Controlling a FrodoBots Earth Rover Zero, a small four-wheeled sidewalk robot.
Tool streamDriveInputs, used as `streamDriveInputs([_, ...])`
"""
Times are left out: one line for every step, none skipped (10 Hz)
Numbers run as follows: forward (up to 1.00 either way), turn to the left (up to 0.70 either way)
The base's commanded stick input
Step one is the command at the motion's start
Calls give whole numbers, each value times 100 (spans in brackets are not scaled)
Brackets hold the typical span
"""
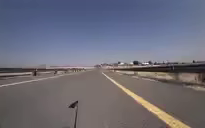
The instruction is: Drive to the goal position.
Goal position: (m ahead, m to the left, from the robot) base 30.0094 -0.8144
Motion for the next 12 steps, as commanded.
streamDriveInputs([100, 0])
streamDriveInputs([100, 1])
streamDriveInputs([100, 10])
streamDriveInputs([100, 21])
streamDriveInputs([100, 36])
streamDriveInputs([100, 19])
streamDriveInputs([100, 6])
streamDriveInputs([100, 0])
streamDriveInputs([100, 0])
streamDriveInputs([100, 0])
streamDriveInputs([100, 0])
streamDriveInputs([100, 0])
